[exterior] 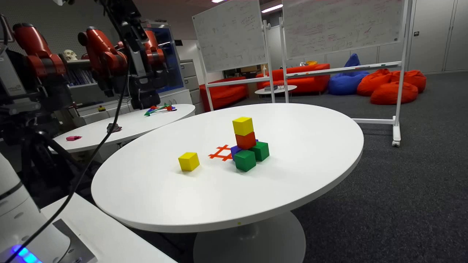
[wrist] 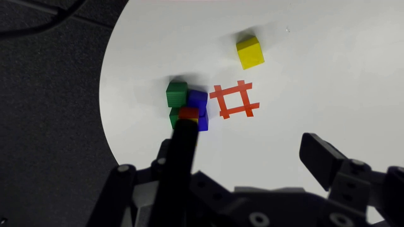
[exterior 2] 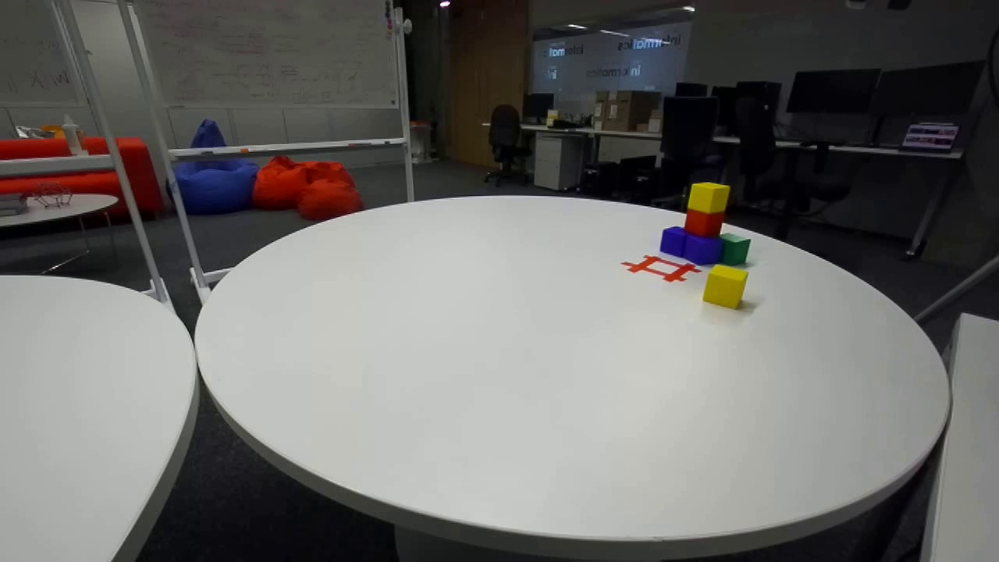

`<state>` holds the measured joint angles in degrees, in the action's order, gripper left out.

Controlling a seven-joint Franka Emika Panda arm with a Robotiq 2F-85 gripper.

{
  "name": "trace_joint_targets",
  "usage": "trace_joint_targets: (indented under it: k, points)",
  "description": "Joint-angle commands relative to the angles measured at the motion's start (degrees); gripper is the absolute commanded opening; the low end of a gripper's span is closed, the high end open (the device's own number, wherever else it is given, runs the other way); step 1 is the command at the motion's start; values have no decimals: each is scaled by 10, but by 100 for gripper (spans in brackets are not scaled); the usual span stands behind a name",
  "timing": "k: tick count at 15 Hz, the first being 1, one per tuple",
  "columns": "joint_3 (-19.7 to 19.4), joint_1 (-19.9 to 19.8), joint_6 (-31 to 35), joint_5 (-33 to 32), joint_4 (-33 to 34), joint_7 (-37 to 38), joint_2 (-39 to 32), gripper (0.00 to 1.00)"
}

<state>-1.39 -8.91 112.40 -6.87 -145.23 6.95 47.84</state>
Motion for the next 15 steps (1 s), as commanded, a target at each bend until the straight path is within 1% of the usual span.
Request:
trace_joint_targets:
  k: [1, 5, 8, 13, 15]
  points:
    - [-2, 2, -1, -2, 1, 1, -1, 100]
    - [-11, -3, -12, 0, 26, 1, -84, 100]
    - [-24, -4, -7, 2, 62, -4, -164, 100]
    - [-54, -5, -33, 14, 162, -13, -316, 100]
    - [-66, -6, -56, 23, 212, -13, -377, 100]
